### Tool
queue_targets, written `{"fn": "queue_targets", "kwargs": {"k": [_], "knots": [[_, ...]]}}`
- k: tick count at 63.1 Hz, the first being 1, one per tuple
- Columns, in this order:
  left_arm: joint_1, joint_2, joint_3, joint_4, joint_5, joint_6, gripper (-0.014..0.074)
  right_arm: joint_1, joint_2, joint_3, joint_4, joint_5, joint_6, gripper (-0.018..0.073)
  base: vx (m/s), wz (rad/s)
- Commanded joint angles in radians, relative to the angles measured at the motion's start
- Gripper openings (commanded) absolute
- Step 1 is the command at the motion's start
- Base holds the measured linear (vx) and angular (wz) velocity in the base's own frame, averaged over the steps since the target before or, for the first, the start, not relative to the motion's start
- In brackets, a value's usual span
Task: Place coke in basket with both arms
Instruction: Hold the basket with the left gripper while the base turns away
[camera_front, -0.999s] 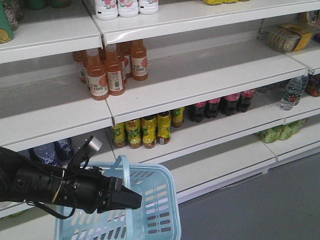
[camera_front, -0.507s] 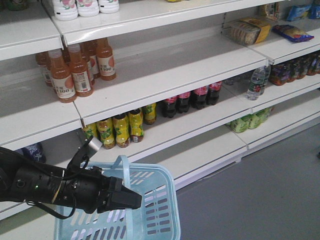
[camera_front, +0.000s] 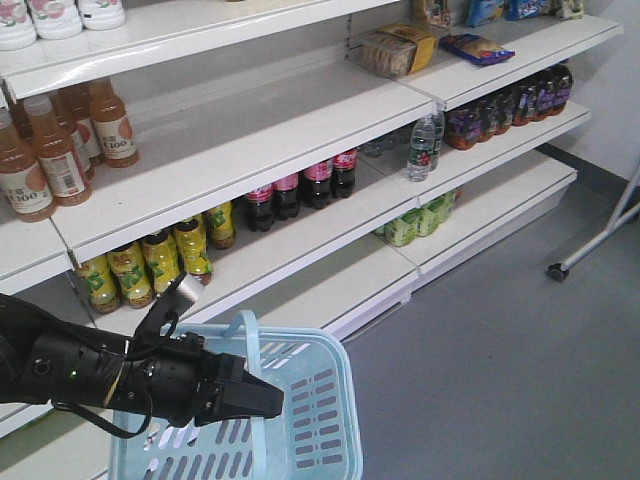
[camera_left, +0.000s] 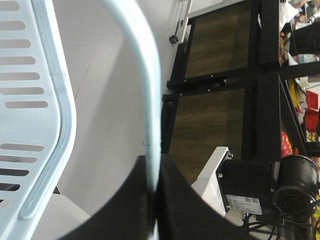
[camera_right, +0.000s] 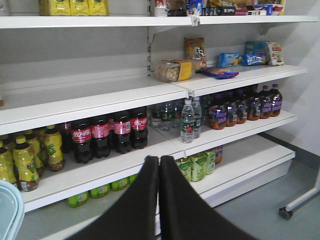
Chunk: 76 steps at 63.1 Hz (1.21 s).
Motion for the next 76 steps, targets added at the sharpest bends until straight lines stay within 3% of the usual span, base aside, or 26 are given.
{"fn": "queue_targets", "kwargs": {"k": [1,76], "knots": [[-0.007,-0.045,-0.020,-0.063,-0.044,0.007,-0.0007,-0.001,-0.014,0.019,-0.004,-0.073,0.000,-0.0010,-0.04,-0.30],[-0.007,-0.045,-0.020,-0.063,-0.044,0.007,-0.0007,-0.001,-0.014,0.019,-0.004,-0.073,0.000,-0.0010,-0.02,-0.26]]}}
